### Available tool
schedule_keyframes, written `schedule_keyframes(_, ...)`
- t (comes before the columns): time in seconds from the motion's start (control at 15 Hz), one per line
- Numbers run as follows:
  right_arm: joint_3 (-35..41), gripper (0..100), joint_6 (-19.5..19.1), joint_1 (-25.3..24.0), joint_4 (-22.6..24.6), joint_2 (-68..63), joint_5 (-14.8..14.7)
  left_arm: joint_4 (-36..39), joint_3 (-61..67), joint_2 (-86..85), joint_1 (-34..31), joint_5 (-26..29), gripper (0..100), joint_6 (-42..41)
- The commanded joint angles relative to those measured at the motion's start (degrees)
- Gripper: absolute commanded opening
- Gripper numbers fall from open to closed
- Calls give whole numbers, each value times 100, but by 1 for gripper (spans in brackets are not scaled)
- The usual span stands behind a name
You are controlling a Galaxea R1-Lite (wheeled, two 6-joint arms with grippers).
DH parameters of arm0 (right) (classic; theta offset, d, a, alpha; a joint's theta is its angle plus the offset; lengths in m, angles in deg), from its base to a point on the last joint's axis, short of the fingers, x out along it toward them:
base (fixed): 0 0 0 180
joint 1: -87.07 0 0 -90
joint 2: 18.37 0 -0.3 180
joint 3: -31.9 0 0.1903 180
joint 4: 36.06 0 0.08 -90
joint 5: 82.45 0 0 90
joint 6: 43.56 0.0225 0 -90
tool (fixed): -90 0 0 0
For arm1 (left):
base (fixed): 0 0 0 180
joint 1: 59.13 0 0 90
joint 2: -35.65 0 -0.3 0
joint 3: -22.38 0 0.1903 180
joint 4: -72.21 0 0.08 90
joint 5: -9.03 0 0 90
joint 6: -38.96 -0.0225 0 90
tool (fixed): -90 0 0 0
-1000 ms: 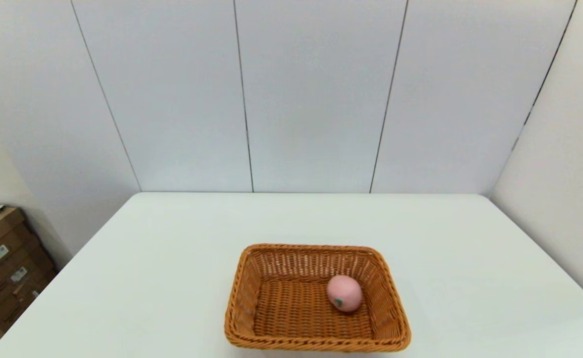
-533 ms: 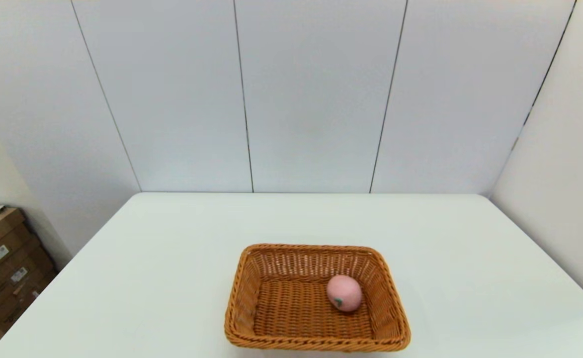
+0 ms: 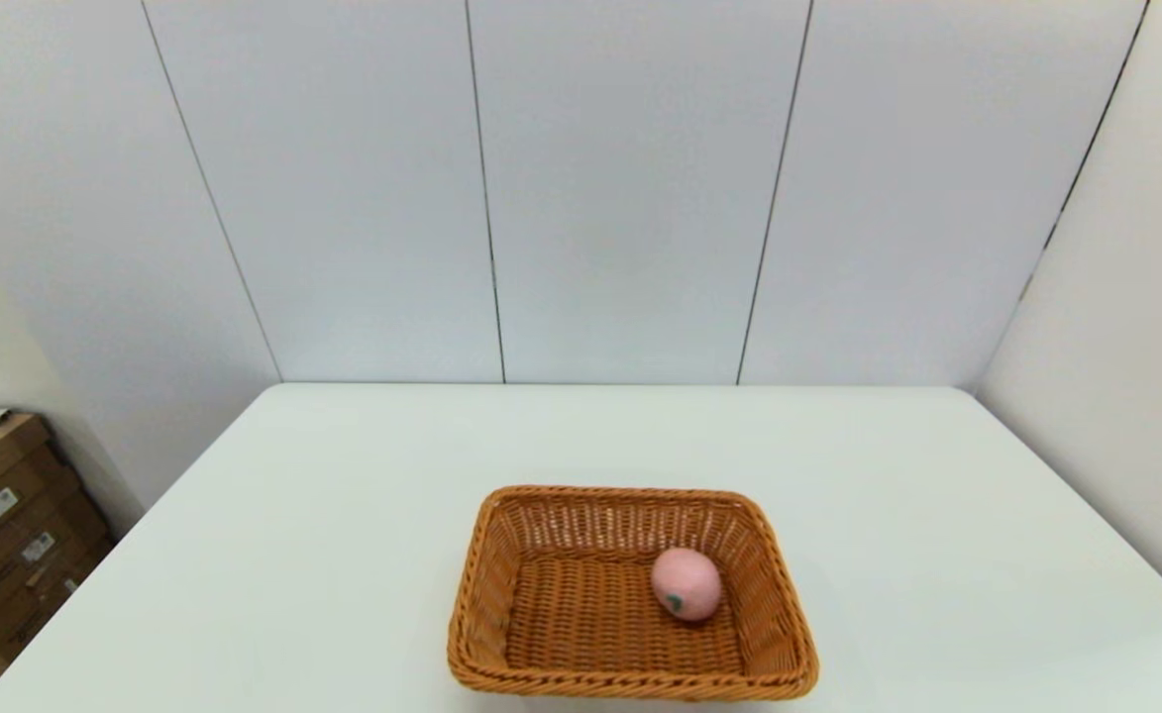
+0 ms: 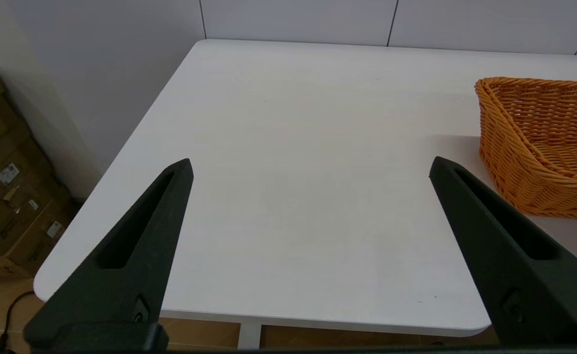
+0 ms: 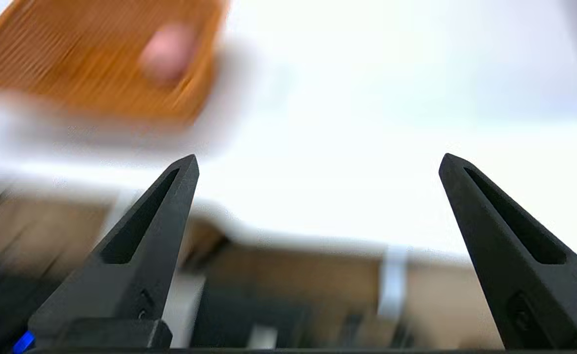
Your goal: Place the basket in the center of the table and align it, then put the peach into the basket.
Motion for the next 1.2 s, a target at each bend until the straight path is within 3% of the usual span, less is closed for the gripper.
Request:
schedule_keyframes(0.07, 1758, 100, -174, -33, 2341, 891, -397, -4, 0, -1, -1, -2, 100, 4)
schedule_keyframes(0.27, 1942, 100, -279, -68, 2024, 1603, -590, -4, 0, -1, -1, -2, 100, 4)
schedule_keyframes(0.33, 2065, 100, -429, -68, 2060, 1612, -634, -4, 0, -1, -1, -2, 100, 4)
schedule_keyframes(1.2, 2101, 100, -227, -68, 2244, 1612, -678, 5, 0, -1, -1, -2, 100, 30)
